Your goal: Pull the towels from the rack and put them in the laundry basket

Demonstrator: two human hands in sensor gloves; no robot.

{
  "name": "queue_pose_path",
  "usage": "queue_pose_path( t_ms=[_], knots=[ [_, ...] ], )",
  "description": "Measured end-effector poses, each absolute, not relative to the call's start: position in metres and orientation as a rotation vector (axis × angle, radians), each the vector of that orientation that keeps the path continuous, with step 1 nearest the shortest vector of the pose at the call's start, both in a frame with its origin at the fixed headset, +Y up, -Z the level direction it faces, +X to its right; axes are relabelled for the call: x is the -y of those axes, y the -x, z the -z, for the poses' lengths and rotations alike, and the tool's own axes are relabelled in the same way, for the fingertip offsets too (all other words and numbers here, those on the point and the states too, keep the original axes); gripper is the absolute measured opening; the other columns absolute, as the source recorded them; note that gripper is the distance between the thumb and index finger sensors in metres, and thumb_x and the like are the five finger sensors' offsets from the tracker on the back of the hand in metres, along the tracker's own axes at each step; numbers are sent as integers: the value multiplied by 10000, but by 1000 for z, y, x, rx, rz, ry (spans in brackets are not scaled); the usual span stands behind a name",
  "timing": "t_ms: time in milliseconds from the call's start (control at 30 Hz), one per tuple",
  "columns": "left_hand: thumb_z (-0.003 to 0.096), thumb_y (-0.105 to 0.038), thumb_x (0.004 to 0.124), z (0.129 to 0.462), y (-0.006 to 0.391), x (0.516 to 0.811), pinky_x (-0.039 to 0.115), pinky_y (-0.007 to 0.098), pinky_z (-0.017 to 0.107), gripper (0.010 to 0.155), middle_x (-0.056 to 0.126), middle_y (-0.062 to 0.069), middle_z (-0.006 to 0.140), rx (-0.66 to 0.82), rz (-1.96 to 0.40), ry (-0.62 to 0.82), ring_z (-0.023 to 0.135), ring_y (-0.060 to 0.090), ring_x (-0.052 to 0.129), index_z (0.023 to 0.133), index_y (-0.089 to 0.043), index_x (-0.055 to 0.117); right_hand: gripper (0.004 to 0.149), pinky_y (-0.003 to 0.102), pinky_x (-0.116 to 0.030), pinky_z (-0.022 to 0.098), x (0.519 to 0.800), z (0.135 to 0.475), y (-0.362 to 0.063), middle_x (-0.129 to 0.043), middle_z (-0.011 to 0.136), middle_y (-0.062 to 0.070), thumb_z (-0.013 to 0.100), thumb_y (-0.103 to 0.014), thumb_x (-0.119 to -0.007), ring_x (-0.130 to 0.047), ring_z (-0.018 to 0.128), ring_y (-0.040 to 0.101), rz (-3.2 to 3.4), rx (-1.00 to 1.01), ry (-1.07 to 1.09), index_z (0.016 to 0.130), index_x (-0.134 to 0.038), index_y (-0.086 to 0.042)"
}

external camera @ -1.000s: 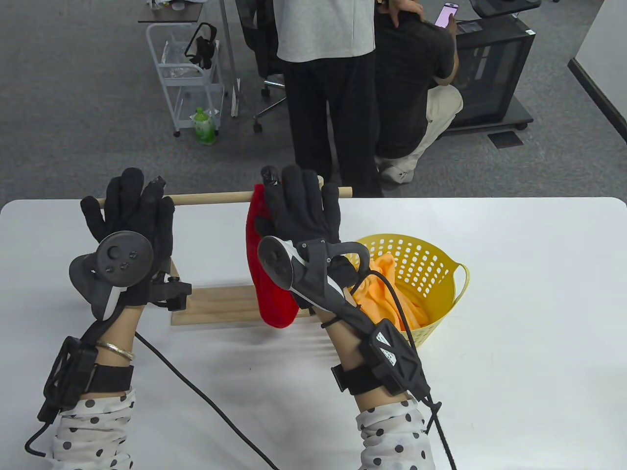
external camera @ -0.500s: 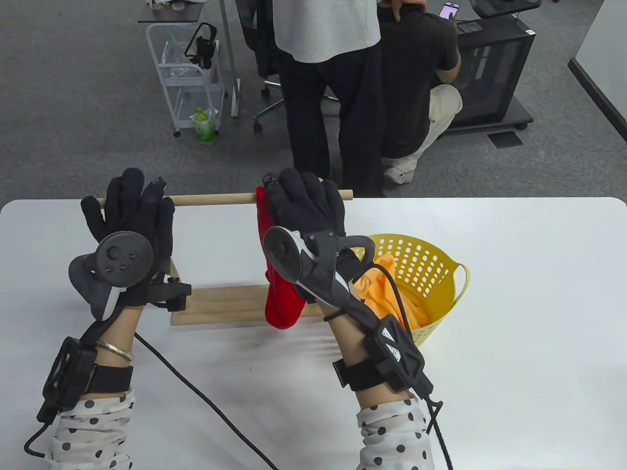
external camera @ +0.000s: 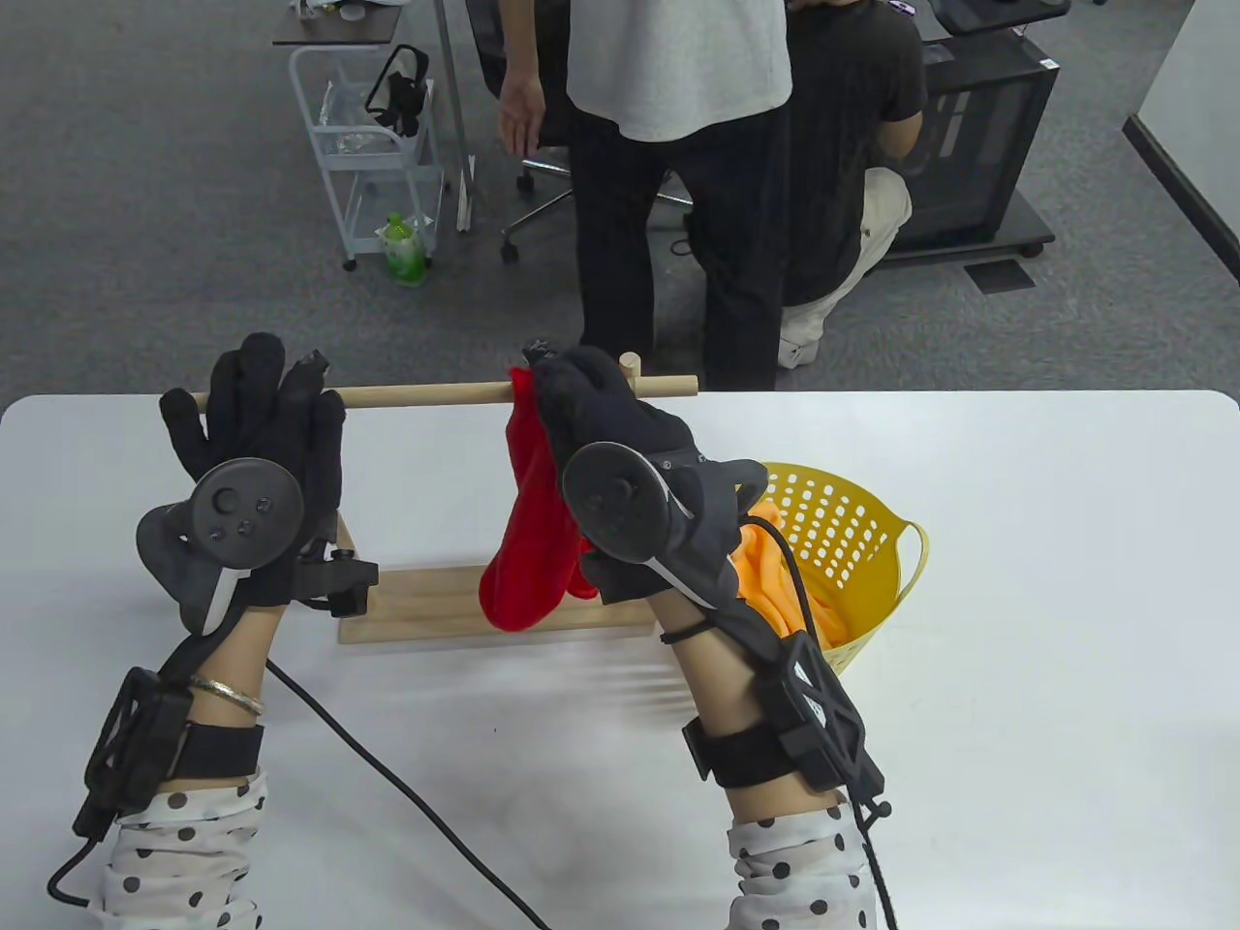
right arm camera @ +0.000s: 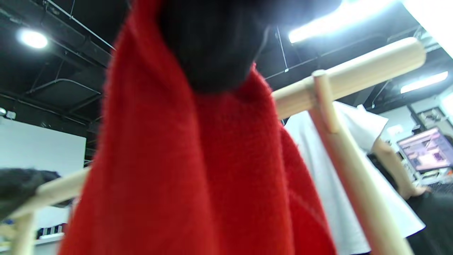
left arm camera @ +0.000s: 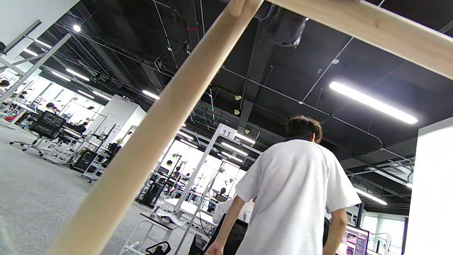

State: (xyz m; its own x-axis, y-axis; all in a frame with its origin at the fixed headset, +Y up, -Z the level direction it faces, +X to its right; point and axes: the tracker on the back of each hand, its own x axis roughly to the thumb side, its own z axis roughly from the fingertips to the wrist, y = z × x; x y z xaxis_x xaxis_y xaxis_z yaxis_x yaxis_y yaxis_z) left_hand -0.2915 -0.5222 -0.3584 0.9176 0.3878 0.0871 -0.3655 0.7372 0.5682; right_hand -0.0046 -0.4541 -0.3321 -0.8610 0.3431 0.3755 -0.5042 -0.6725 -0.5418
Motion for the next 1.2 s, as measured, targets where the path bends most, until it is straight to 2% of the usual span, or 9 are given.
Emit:
queue_pose_path(
  t_ms=[67, 167, 300, 533, 1200],
  knots=[
    [652, -558, 435, 358, 291, 522, 11, 486, 911, 597, 396, -75, 1313, -38, -412, -616, 1226, 168, 301, 1150, -300, 640, 395, 240, -923, 433, 452, 331, 4, -820, 991, 51, 583, -338, -751, -1061, 576, 74, -2440, 821, -372, 972, -818, -322],
    [652, -558, 434, 359, 291, 522, 10, 485, 911, 597, 393, -76, 1313, -39, -413, -616, 1227, 167, 299, 1150, -300, 639, 405, 281, -901, 544, 449, 328, 4, -738, 1060, 63, 598, -317, -724, -1018, 716, 146, -2381, 769, -407, 999, -781, -305],
    [652, -559, 433, 359, 291, 523, 10, 486, 911, 600, 392, -75, 1313, -40, -411, -615, 1227, 169, 298, 1152, -298, 636, 437, 332, -785, 731, 444, 320, 3, -561, 1173, 36, 620, -301, -671, -881, 923, 186, -2360, 759, -452, 1055, -702, -330],
    [652, -559, 432, 359, 291, 523, 9, 486, 911, 599, 390, -75, 1314, -43, -410, -614, 1227, 167, 297, 1152, -299, 635, 444, 308, -784, 738, 430, 302, -13, -554, 1172, 26, 620, -307, -662, -878, 927, 158, -2249, 934, -467, 1062, -682, -339],
    [651, -560, 425, 360, 290, 522, 5, 484, 909, 599, 384, -79, 1313, -49, -408, -612, 1227, 165, 290, 1153, -302, 627, 454, 301, -743, 775, 349, 234, -100, -510, 1186, 17, 628, -325, -647, -840, 962, 142, -2119, 1368, -281, 1081, -642, -355]
  ],
)
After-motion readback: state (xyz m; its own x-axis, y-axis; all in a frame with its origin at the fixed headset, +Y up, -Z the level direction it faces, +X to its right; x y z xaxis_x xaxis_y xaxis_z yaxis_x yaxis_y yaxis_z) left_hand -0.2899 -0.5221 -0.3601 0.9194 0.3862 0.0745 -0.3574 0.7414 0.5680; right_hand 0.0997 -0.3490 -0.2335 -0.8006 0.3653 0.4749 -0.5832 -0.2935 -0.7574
